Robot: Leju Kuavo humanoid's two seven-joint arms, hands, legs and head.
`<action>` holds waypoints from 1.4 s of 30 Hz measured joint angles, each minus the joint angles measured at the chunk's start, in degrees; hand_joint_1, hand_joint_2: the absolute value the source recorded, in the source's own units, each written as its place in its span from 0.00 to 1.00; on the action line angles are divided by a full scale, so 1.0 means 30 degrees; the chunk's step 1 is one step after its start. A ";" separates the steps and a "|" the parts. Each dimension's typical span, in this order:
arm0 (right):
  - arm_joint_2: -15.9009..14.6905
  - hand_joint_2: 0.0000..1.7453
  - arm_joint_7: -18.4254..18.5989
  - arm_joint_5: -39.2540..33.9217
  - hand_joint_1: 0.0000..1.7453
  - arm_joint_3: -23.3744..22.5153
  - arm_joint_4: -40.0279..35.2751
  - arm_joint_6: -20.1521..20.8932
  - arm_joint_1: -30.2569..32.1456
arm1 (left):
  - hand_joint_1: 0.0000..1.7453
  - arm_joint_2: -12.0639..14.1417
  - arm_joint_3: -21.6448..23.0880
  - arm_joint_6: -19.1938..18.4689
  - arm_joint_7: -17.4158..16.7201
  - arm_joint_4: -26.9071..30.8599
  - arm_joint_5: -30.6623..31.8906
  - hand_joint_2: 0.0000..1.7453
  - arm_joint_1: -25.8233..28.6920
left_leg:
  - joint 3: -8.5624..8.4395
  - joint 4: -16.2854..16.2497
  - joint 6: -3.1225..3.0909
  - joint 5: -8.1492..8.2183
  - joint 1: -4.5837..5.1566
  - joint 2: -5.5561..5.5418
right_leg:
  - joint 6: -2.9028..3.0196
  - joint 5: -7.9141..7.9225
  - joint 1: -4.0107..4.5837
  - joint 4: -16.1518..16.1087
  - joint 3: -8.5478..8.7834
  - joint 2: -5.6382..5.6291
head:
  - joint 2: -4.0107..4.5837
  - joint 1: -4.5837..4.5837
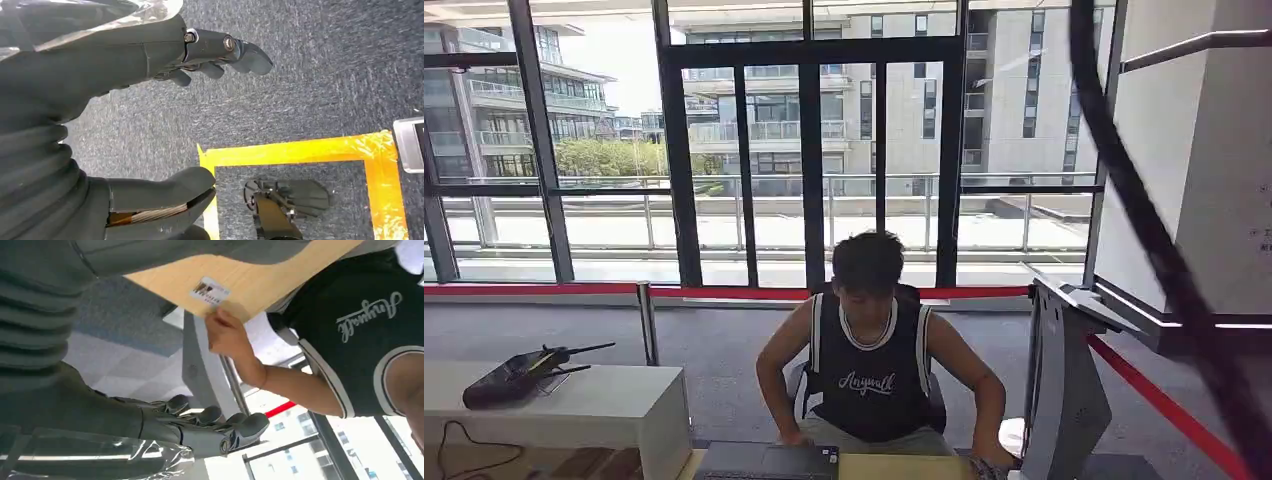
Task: Pass the card to the sensor for recognition and then transmit it.
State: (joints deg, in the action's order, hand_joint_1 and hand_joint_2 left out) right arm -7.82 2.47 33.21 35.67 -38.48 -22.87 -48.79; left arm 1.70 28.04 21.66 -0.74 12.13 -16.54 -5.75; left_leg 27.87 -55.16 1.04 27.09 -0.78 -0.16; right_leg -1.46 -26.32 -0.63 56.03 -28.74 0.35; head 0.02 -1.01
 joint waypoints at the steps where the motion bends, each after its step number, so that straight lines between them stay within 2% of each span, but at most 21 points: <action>1: 0.0000 1.00 -0.0140 -0.0523 0.00 -0.0051 -0.0265 0.0214 0.0185 | 0.00 0.0000 0.0007 0.0015 0.0007 0.0000 -0.0067 1.00 0.0031 | -0.0002 0.0000 0.0000 0.0000 -0.0002 0.0000 | 0.0000 0.0000 0.0002 0.0000 0.0000 0.0000 | 0.0000 0.0000; 5: -0.0167 1.00 -0.0343 -0.3971 0.00 -0.0314 -0.2739 0.1843 0.1716 | 0.00 0.0037 -0.0001 0.0160 0.0029 0.0000 -0.0554 1.00 0.0228 | -0.0004 0.0001 0.0000 0.0001 -0.0004 0.0000 | 0.0000 -0.0001 0.0003 -0.0002 -0.0003 0.0000 | 0.0000 0.0000; 10: -0.0758 1.00 -0.0001 -0.6365 0.00 -0.0277 -0.6132 0.2907 0.3805 | 0.00 0.0109 -0.0001 0.0262 -0.0029 0.0000 -0.1071 1.00 0.0293 | -0.0007 0.0001 0.0000 0.0001 -0.0003 0.0000 | 0.0000 -0.0002 0.0003 -0.0007 -0.0002 0.0000 | 0.0000 0.0000; 14: -0.1398 1.00 0.0189 -0.6641 0.00 -0.0205 -0.8721 0.3265 0.5556 | 0.00 0.0175 0.0007 0.0291 -0.0036 0.0000 -0.1399 1.00 0.0330 | -0.0003 0.0001 0.0000 0.0002 0.0000 0.0002 | 0.0000 -0.0001 0.0001 -0.0011 0.0001 0.0000 | 0.0000 0.0000; 20: -0.2077 1.00 0.0743 -0.5204 0.00 0.0102 -1.1281 0.3229 0.7605 | 0.00 0.0197 0.0007 0.0401 -0.0131 0.0000 -0.1574 1.00 0.0336 | -0.0002 0.0002 -0.0001 0.0002 0.0000 0.0003 | 0.0000 -0.0001 0.0000 -0.0011 0.0001 0.0000 | 0.0000 0.0000; 23: -0.2273 1.00 0.0764 -0.4151 0.00 0.0254 -1.1862 0.2973 0.8198 | 0.00 0.0197 0.0021 0.0445 -0.0131 0.0000 -0.1625 1.00 0.0327 | -0.0003 0.0003 -0.0002 0.0001 -0.0001 0.0003 | 0.0000 -0.0001 0.0001 -0.0011 0.0002 0.0000 | 0.0000 0.0000; 26: -0.2339 1.00 0.1210 -0.1879 0.00 0.0386 -1.2096 0.2485 0.8550 | 0.00 0.0197 0.0043 0.0452 -0.0109 0.0000 -0.1691 1.00 0.0323 | -0.0001 0.0005 -0.0002 0.0001 -0.0001 0.0003 | 0.0000 -0.0001 0.0001 -0.0010 0.0004 0.0000 | 0.0000 0.0000; 30: -0.2361 1.00 0.2624 0.3026 0.00 0.0721 -1.2052 0.1983 0.8743 | 0.00 0.0197 0.0138 0.0459 -0.0095 0.0000 -0.1749 1.00 0.0306 | 0.0000 0.0005 -0.0002 0.0001 -0.0001 0.0003 | 0.0000 -0.0001 0.0001 -0.0008 0.0004 0.0000 | 0.0000 0.0000; 33: -0.2317 1.00 0.3235 0.5865 0.00 0.0954 -1.1884 0.1968 0.8855 | 0.00 0.0197 0.0182 0.0459 -0.0102 0.0000 -0.1771 1.00 0.0301 | 0.0002 0.0005 -0.0001 0.0001 -0.0001 0.0002 | 0.0000 -0.0001 0.0001 -0.0008 0.0003 0.0000 | 0.0000 0.0000; 38: -0.2026 1.00 0.4217 0.8731 0.00 0.1296 -1.1171 0.1656 0.8991 | 0.00 0.0197 0.0458 0.0459 -0.0219 0.0000 -0.1786 1.00 0.0261 | 0.0006 0.0006 -0.0001 0.0001 -0.0001 0.0002 | 0.0000 -0.0001 0.0001 -0.0009 0.0001 0.0000 | 0.0000 0.0000; 42: -0.1799 1.00 0.4531 0.9527 0.00 0.1457 -1.0441 0.1093 0.9006 | 0.00 0.0197 0.0619 0.0459 -0.0262 0.0000 -0.1771 1.00 0.0253 | 0.0006 0.0006 -0.0001 0.0001 -0.0001 0.0002 | 0.0000 -0.0001 0.0002 -0.0008 0.0002 0.0000 | 0.0000 0.0000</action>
State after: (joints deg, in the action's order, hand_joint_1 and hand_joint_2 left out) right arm -13.22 16.06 61.79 40.04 -69.81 -19.59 -21.77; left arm 2.30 29.90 23.04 -1.53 12.13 -21.86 -4.99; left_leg 27.89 -55.14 1.03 27.10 -0.79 -0.16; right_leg -1.46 -26.33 -0.62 56.01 -28.74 0.35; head 0.02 -1.01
